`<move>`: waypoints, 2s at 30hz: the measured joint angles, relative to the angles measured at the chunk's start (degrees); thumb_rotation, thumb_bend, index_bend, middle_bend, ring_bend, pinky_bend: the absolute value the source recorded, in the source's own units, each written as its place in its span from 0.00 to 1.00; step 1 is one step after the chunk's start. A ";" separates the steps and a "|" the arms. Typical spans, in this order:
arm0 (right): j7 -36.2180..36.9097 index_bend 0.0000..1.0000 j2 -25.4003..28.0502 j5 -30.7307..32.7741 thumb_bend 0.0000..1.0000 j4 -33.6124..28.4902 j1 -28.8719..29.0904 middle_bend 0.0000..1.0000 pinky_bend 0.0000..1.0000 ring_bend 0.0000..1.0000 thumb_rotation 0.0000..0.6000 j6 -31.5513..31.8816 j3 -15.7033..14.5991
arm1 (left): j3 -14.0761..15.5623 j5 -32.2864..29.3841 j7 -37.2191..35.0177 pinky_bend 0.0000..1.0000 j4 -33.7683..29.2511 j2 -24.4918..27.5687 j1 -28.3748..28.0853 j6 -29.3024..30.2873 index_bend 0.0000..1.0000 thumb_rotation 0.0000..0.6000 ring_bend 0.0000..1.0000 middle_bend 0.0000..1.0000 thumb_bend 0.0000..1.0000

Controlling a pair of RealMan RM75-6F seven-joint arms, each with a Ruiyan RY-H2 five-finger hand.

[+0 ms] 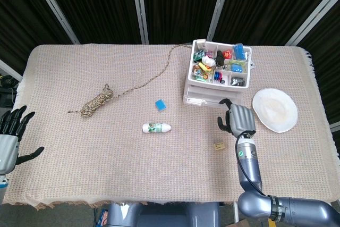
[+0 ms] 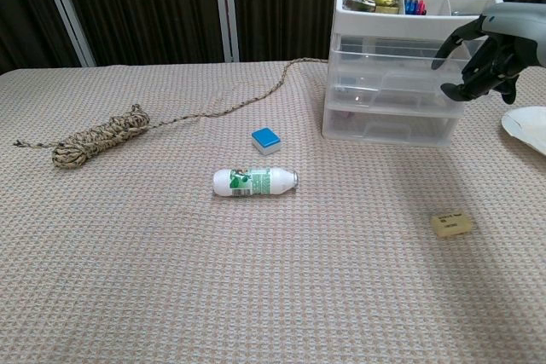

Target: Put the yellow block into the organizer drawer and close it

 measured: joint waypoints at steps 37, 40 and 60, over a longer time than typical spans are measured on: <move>3.42 0.17 3.19 -18.26 0.23 -8.82 -7.40 0.79 0.66 0.78 1.00 7.43 -6.01 | 0.08 -0.31 -0.27 0.00 -0.60 0.39 -0.04 -0.50 0.11 1.00 0.00 0.00 0.16; 4.25 0.17 3.73 -21.81 0.18 -10.80 -9.38 0.79 0.66 0.78 1.00 10.07 -7.38 | 0.08 -0.25 -0.32 0.00 -0.60 0.40 -0.04 -0.44 0.11 1.00 0.00 0.00 0.16; 6.36 0.24 -1.93 -37.44 0.04 -4.31 -17.80 0.82 0.66 0.80 1.00 6.84 -22.44 | -0.12 -0.68 -0.52 0.00 -0.91 0.34 0.08 -0.37 0.11 1.00 0.00 0.00 0.17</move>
